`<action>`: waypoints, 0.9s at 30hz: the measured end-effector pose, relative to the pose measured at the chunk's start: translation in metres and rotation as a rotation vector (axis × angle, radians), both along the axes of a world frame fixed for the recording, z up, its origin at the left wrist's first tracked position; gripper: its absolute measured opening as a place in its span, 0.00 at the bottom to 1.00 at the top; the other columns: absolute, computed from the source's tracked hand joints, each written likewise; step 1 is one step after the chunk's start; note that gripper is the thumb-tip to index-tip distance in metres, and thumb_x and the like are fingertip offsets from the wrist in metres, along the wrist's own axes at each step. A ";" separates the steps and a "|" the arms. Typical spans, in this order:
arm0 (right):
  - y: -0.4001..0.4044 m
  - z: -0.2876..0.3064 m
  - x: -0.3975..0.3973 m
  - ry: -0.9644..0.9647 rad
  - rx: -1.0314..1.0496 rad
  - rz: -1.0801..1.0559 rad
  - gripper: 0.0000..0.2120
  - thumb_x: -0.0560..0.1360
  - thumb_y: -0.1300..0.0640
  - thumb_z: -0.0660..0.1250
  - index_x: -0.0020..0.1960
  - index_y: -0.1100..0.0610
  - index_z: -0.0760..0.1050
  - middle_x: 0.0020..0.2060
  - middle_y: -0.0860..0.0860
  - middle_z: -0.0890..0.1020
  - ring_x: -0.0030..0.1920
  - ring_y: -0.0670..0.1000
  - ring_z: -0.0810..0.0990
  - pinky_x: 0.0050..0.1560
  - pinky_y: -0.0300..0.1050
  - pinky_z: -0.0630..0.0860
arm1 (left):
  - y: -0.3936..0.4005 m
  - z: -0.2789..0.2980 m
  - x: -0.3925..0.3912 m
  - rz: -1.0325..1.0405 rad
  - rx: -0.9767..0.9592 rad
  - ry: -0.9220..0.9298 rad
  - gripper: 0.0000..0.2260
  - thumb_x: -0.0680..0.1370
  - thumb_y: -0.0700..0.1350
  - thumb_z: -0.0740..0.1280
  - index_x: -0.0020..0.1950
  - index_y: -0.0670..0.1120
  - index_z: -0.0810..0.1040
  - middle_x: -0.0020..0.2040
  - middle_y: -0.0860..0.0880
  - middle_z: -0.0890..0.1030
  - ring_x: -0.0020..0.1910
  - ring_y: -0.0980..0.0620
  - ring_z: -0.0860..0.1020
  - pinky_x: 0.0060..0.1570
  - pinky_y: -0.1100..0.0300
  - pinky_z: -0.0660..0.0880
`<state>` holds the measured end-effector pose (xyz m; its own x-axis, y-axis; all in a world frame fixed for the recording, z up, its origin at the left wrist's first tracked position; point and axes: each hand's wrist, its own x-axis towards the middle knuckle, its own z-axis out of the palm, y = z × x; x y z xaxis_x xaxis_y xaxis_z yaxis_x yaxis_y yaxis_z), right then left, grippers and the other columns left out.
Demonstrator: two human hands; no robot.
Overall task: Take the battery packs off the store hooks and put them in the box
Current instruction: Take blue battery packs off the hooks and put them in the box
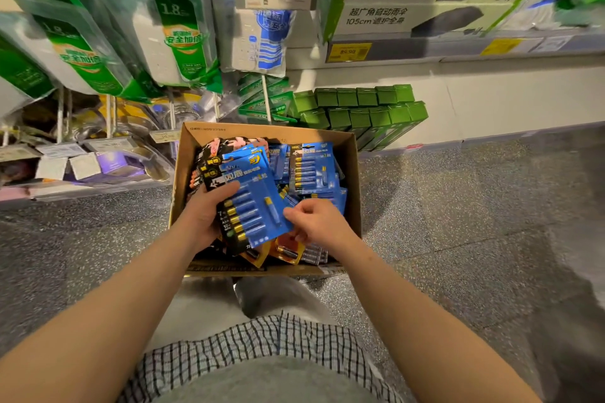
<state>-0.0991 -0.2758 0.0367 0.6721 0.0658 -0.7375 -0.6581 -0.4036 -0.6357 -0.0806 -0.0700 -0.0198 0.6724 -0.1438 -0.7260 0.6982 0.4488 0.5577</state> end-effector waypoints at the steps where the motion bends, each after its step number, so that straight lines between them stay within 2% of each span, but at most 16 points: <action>1: -0.006 -0.001 0.005 -0.011 -0.011 -0.051 0.12 0.78 0.51 0.66 0.41 0.58 0.76 0.34 0.53 0.80 0.32 0.49 0.78 0.36 0.43 0.76 | 0.001 0.000 -0.001 0.009 0.005 0.004 0.18 0.73 0.42 0.71 0.62 0.46 0.77 0.42 0.50 0.86 0.38 0.49 0.85 0.36 0.56 0.81; 3: -0.023 -0.012 0.020 -0.089 -0.141 -0.216 0.12 0.78 0.48 0.65 0.44 0.57 0.76 0.37 0.52 0.80 0.36 0.50 0.78 0.41 0.49 0.76 | 0.002 -0.003 -0.003 0.033 0.033 0.034 0.10 0.78 0.40 0.66 0.59 0.47 0.77 0.39 0.50 0.86 0.36 0.50 0.85 0.34 0.57 0.81; 5: -0.039 -0.027 0.034 -0.186 -0.304 -0.331 0.12 0.77 0.48 0.66 0.50 0.57 0.76 0.40 0.51 0.78 0.41 0.51 0.78 0.44 0.50 0.73 | 0.003 -0.003 -0.005 0.061 0.070 0.070 0.10 0.79 0.40 0.65 0.60 0.45 0.77 0.40 0.48 0.85 0.35 0.49 0.84 0.34 0.56 0.82; 6: -0.045 -0.035 0.041 -0.195 -0.354 -0.346 0.15 0.76 0.47 0.67 0.55 0.58 0.75 0.44 0.51 0.78 0.45 0.51 0.77 0.45 0.48 0.72 | 0.003 -0.004 -0.005 0.075 0.099 0.087 0.12 0.79 0.40 0.66 0.62 0.44 0.76 0.42 0.47 0.85 0.36 0.48 0.84 0.35 0.55 0.82; 9: -0.044 -0.056 0.057 -0.093 -0.421 -0.242 0.29 0.74 0.43 0.69 0.66 0.60 0.69 0.59 0.56 0.74 0.52 0.54 0.75 0.47 0.48 0.69 | 0.010 -0.003 -0.006 0.080 0.160 0.114 0.20 0.76 0.40 0.70 0.68 0.41 0.75 0.48 0.44 0.84 0.41 0.45 0.85 0.41 0.51 0.81; 11: -0.040 -0.063 0.060 -0.014 -0.444 -0.152 0.33 0.73 0.42 0.70 0.68 0.61 0.67 0.61 0.57 0.74 0.56 0.58 0.76 0.47 0.51 0.71 | 0.015 -0.002 -0.007 0.097 0.187 0.091 0.22 0.76 0.40 0.70 0.69 0.42 0.73 0.49 0.44 0.84 0.41 0.45 0.85 0.41 0.52 0.81; 15: -0.038 -0.066 0.051 -0.024 -0.384 -0.210 0.21 0.75 0.54 0.71 0.62 0.61 0.69 0.55 0.57 0.78 0.48 0.55 0.77 0.43 0.48 0.71 | 0.016 0.007 -0.007 0.148 0.119 0.116 0.22 0.75 0.45 0.70 0.69 0.42 0.74 0.52 0.43 0.83 0.41 0.47 0.85 0.37 0.54 0.82; 18: -0.039 -0.052 0.045 -0.101 -0.314 -0.359 0.15 0.77 0.58 0.67 0.61 0.60 0.70 0.52 0.57 0.79 0.41 0.52 0.75 0.38 0.45 0.69 | 0.010 0.013 -0.007 0.128 0.084 0.112 0.32 0.66 0.53 0.76 0.67 0.44 0.75 0.49 0.46 0.85 0.41 0.48 0.85 0.37 0.53 0.82; 20: -0.043 -0.032 0.041 -0.147 -0.240 -0.443 0.12 0.78 0.59 0.66 0.59 0.58 0.70 0.47 0.55 0.78 0.36 0.50 0.75 0.34 0.44 0.71 | 0.007 0.018 -0.006 0.131 0.051 0.100 0.26 0.71 0.50 0.72 0.68 0.44 0.75 0.47 0.46 0.85 0.39 0.48 0.85 0.36 0.53 0.83; 22: -0.047 -0.012 0.037 -0.172 -0.128 -0.519 0.09 0.78 0.59 0.66 0.57 0.57 0.69 0.47 0.54 0.78 0.39 0.51 0.77 0.35 0.42 0.73 | 0.005 0.022 -0.002 0.136 0.018 0.096 0.24 0.74 0.48 0.69 0.70 0.43 0.74 0.51 0.44 0.84 0.41 0.47 0.85 0.38 0.51 0.83; 24: -0.050 0.007 0.031 -0.182 -0.043 -0.546 0.09 0.78 0.59 0.67 0.57 0.57 0.70 0.50 0.53 0.78 0.44 0.51 0.79 0.36 0.40 0.74 | 0.000 0.031 0.001 0.120 -0.021 0.096 0.26 0.72 0.49 0.70 0.70 0.43 0.74 0.53 0.43 0.83 0.42 0.46 0.85 0.39 0.51 0.83; 27: -0.047 0.039 0.025 -0.237 0.088 -0.572 0.07 0.78 0.60 0.67 0.54 0.57 0.72 0.51 0.57 0.79 0.41 0.51 0.80 0.33 0.39 0.76 | -0.008 0.051 0.006 0.091 -0.092 0.054 0.24 0.71 0.50 0.68 0.65 0.43 0.76 0.47 0.44 0.86 0.40 0.46 0.86 0.35 0.52 0.82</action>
<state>-0.0740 -0.3227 0.0753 0.7632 -0.2996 -0.5725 -0.5918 0.0315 -0.8055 -0.0747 -0.0775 0.0315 0.6462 -0.1521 -0.7478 0.6802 0.5590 0.4741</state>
